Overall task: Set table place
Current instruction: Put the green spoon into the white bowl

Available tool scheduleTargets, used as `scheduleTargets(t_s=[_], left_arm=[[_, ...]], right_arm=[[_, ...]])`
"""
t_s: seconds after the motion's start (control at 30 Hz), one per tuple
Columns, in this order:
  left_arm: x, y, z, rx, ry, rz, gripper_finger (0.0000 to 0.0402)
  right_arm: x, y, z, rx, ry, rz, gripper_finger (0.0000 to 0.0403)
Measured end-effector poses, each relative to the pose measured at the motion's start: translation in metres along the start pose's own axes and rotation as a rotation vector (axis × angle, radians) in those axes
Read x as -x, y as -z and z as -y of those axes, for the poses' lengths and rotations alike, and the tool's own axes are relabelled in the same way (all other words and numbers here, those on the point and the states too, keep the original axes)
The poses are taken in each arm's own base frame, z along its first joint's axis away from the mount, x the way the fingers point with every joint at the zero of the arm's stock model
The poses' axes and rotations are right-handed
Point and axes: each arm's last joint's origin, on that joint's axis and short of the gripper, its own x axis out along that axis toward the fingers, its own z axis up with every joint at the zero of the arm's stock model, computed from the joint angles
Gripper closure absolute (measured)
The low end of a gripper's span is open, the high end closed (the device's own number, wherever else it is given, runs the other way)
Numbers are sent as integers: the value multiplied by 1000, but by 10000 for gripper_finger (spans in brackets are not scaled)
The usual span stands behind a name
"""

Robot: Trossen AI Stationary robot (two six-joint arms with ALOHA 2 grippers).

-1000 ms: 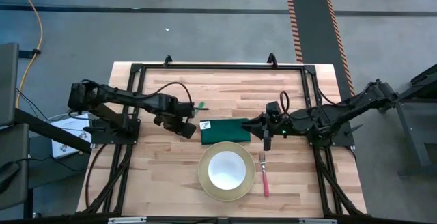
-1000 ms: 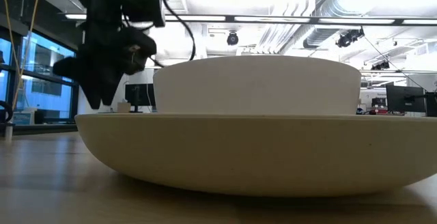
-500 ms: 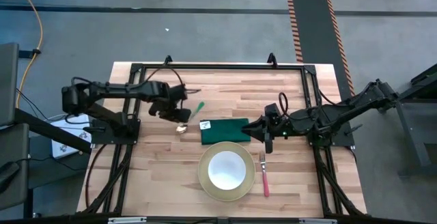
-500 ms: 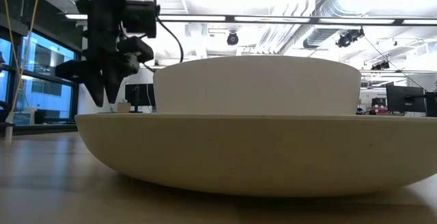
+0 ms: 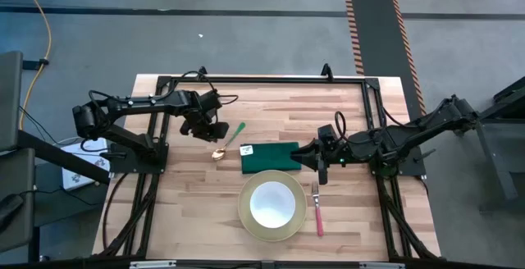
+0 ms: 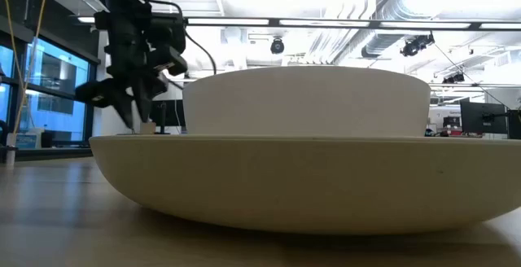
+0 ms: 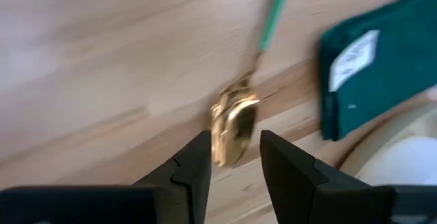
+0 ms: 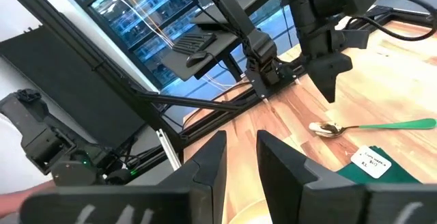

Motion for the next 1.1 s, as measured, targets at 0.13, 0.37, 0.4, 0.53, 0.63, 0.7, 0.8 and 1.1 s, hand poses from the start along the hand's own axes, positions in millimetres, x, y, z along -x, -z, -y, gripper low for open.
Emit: scheduleTargets(t_s=[0.13,0.37,0.4,0.53,0.63,0.7,0.8,1.1], left_arm=[[-2,0,7,-73,3,69,287],[-12,1,19,-154,0,132,287],[-15,2,20,-160,-9,126,287],[-27,5,23,-195,-50,95,287],[-33,7,27,-232,-55,99,287],[-34,8,29,-249,-56,107,287],[-34,7,30,-254,-49,121,287],[-35,5,29,-256,-89,164,287]], right_arm=[[0,0,0,5,3,-2,331],[-1,0,2,5,14,-7,331],[-1,0,2,3,15,-7,331],[-1,0,2,0,15,-7,331],[-1,0,2,-16,15,-6,331],[-1,0,2,-19,15,-6,331],[-1,0,2,-19,15,-6,331],[-1,0,3,-23,19,-3,331]])
